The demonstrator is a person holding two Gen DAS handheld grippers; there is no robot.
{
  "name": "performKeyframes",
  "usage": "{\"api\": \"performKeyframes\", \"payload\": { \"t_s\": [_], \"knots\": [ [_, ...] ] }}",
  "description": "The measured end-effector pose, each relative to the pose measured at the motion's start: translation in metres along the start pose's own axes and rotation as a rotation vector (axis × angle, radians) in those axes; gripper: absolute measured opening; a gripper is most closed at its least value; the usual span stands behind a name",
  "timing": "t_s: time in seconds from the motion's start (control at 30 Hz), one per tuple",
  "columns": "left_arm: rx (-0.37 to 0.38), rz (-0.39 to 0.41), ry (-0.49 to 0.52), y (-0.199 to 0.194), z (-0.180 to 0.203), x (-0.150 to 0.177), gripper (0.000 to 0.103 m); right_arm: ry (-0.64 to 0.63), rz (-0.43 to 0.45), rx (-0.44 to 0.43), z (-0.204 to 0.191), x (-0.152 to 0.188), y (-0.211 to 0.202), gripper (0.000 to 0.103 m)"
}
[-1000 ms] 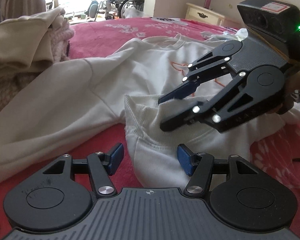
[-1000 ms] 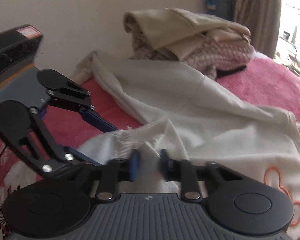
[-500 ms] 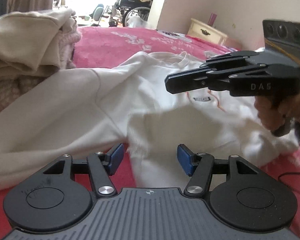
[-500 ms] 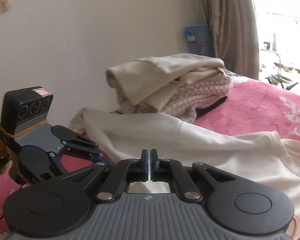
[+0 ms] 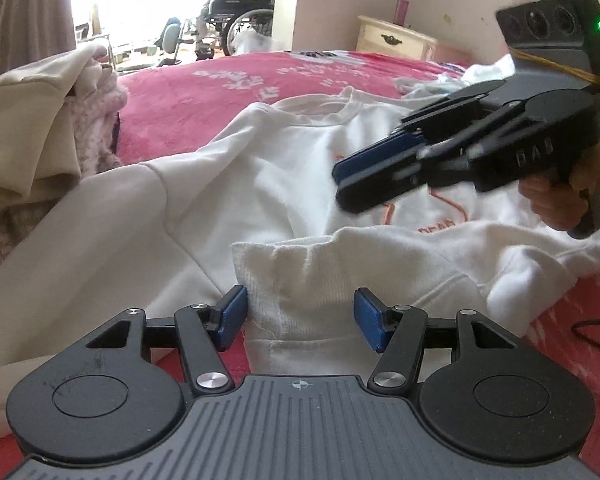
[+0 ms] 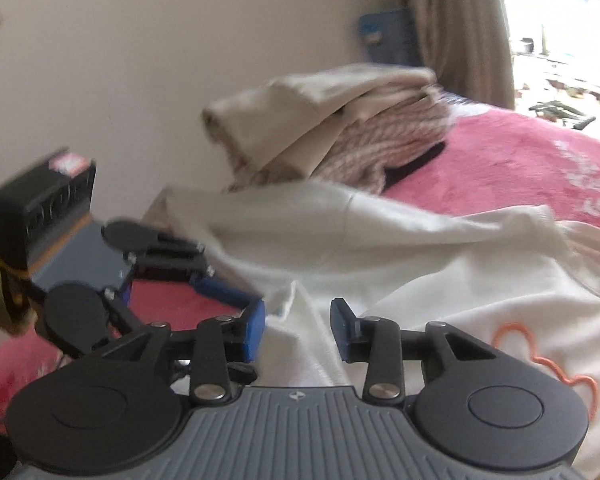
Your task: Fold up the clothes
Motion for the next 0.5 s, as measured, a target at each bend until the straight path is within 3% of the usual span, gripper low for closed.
{"api": "performKeyframes", "payload": {
  "t_s": [0.23,0.37,0.5],
  "knots": [
    [-0.024,0.003,0.014,-0.008,0.001,0.007,0.059,-0.029,-0.102,-0.044,-0.005,-0.005,0.037,0.038],
    [-0.034,-0.002,0.026,-0.012,0.003,0.013,0.059,0.026,-0.098,-0.137,-0.001,-0.007,0.039,0.008],
    [-0.04,0.004,0.017,-0.015,0.002,0.016,0.059,0.063,-0.037,-0.242,-0.003,-0.011,0.026,0.005]
  ]
}}
Point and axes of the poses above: each gripper's, at about its wrist camera, not at the fingertips, and y roughly the way its jaws point, z to its right, x to its underside, the point moved 2 cm from there along y, roughly the way its jaws point, and after that the axes turned 7 degrees about -z, right-handed, at the moved point
